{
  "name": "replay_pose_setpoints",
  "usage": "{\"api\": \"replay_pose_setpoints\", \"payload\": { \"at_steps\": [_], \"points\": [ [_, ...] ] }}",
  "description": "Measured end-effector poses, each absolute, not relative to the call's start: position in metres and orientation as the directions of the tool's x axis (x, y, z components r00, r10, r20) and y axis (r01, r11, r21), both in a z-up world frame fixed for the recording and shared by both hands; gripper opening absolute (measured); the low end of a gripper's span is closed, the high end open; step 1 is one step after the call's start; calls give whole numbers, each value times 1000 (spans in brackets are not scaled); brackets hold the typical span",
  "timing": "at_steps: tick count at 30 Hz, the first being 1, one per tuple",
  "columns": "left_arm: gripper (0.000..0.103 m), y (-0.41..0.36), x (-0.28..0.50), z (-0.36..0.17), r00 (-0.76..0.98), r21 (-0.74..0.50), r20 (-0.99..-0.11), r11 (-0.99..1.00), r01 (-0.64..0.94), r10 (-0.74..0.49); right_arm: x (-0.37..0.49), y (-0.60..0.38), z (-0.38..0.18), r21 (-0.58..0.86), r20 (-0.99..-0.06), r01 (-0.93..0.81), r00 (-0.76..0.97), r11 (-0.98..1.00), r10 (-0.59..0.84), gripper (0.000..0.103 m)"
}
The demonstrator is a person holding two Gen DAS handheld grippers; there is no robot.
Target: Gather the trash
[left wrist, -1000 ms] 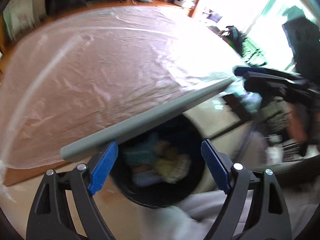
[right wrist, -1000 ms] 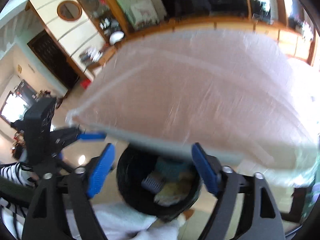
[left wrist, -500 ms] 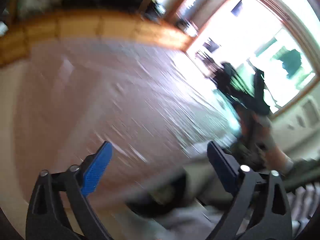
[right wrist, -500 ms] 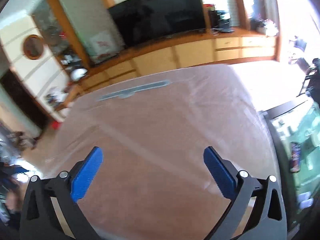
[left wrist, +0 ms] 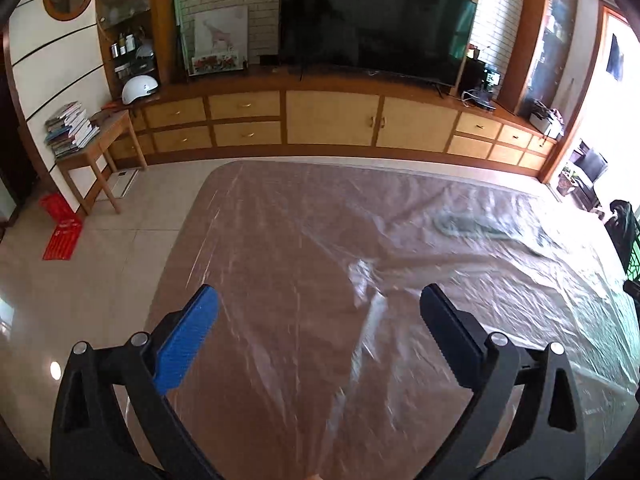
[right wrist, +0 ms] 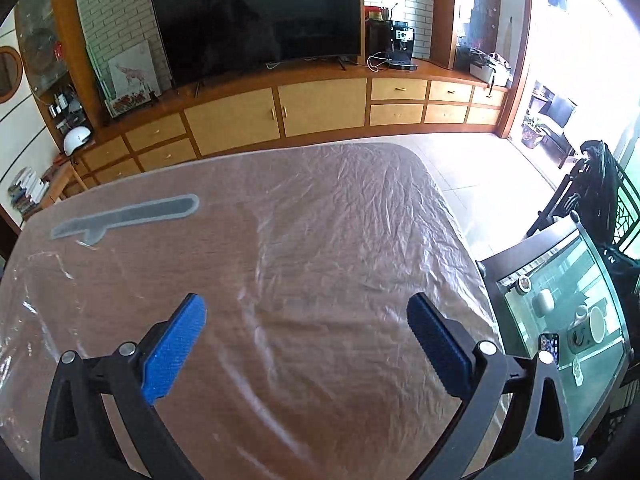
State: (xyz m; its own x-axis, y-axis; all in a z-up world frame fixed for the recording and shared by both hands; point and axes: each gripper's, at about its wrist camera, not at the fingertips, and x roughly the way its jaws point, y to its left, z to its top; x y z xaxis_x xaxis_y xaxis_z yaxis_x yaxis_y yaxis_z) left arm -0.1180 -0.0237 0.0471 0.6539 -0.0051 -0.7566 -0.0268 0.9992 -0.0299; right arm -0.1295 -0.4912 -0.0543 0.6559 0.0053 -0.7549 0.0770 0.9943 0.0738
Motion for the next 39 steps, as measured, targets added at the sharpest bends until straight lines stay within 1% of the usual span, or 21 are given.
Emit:
{"api": "replay_pose_setpoints", "payload": {
  "at_steps": [2, 6, 11, 14, 39],
  "points": [
    [101, -20, -106, 38, 644, -12, -765, 999, -44, 20, -129, -492, -57, 45, -760, 75, 650, 996, -15, 99],
    [101, -15, -96, 35, 627, -7, -779, 998, -54, 29, -126, -499, -64, 25, -766, 84, 642, 996, -35, 99],
    [101, -9, -82, 30, 594, -27, -804, 999, -37, 1, -124, -498, -74, 31, -780, 89, 624, 996, -32, 99],
    [101, -12, -80, 28, 582, 15, -813, 999, -29, 29, -121, -496, -75, 24, -782, 85, 622, 996, -34, 99],
    [102, -13, -79, 27, 580, 18, -814, 1000, -21, 27, -120, -494, -74, 20, -784, 86, 620, 996, -38, 99]
  ]
}}
